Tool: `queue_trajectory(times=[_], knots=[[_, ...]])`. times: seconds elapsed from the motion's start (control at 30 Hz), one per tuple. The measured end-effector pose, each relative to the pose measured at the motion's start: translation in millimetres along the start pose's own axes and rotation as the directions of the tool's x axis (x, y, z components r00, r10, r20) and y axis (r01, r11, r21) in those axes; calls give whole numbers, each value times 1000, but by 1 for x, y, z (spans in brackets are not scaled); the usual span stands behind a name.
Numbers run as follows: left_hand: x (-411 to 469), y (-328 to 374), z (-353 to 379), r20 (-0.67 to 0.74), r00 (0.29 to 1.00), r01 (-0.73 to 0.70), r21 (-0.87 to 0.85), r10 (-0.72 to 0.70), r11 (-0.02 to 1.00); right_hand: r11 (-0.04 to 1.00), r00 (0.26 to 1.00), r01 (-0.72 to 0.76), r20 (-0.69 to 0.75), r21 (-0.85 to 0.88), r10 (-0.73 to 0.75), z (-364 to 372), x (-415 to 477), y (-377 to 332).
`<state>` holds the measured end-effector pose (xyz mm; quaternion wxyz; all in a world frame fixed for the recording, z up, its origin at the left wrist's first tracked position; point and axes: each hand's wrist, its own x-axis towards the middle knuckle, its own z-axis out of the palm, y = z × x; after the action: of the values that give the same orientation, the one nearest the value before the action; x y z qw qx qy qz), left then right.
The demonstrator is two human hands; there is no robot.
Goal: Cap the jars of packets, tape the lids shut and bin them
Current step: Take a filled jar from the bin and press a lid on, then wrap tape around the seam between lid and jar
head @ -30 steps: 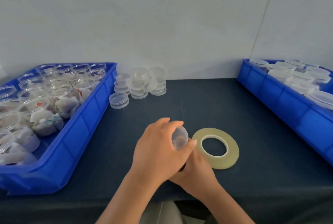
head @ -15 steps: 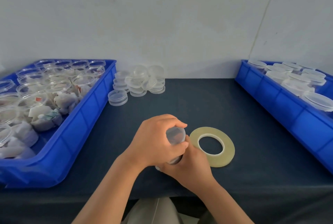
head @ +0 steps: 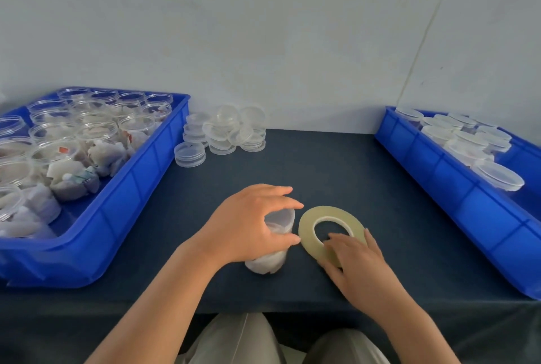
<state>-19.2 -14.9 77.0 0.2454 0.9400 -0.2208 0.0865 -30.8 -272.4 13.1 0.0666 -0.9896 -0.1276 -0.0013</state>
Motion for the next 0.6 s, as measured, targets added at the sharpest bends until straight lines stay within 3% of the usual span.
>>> queue_trajectory(times=[0.13,0.23,0.3,0.4,0.5,0.6], knots=[[0,3,-6,6,997,-74,66,74,995,995,999,-8,-46,98,13,-4,-12,3],[-4,11,-11,-63,989,-114,238,133,964,926,989,-114,-48,360,140,-11,-30,-2],[-13,20,-13,-198,966,-113,260,167,959,824,979,-107,-85,557,185,-16,-47,-8],[-27,43,-6,-362,914,-145,130,183,981,719,963,8,-200,695,182,-25,-72,-20],[-42,72,7,-362,928,-134,-94,91,987,681,955,89,-256,727,148,-32,-92,-32],[-55,88,21,-412,911,-127,-201,34,971,649,944,122,-289,751,157,-37,-100,-41]])
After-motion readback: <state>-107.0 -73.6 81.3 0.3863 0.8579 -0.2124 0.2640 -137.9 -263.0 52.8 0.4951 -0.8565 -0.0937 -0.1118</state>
